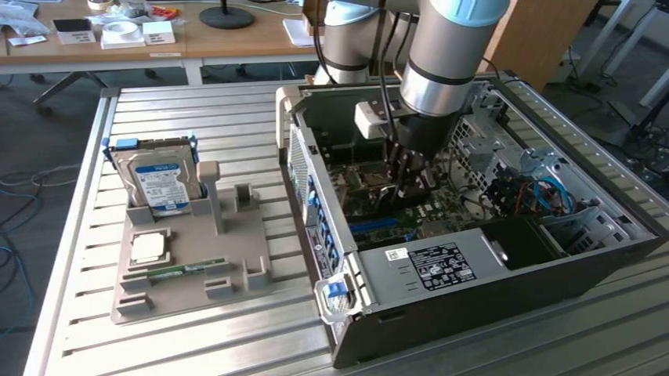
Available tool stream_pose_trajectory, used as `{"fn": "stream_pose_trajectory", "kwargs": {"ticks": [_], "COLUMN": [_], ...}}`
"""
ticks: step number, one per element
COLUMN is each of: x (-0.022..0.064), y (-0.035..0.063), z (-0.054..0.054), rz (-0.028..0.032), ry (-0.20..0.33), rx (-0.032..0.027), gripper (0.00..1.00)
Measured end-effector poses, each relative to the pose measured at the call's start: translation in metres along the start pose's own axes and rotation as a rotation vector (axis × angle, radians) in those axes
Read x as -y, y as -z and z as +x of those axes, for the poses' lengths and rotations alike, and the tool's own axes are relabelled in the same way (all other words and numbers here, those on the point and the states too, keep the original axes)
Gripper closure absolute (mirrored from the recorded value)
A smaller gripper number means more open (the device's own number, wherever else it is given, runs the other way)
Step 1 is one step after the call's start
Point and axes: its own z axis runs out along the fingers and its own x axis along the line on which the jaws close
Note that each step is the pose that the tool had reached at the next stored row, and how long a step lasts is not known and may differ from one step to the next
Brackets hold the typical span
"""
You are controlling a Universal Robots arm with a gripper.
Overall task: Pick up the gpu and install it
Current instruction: 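Insert the gpu into the slot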
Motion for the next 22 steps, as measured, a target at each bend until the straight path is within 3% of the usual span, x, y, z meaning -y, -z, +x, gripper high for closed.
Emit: {"fn": "stream_pose_trajectory", "kwargs": {"ticks": [22], "x": [-0.006], "y": [-0.0003], "z": [-0.0011], "rz": [0.0001], "ry": [0.0], "rx": [0.0], "gripper": [0.73]}}
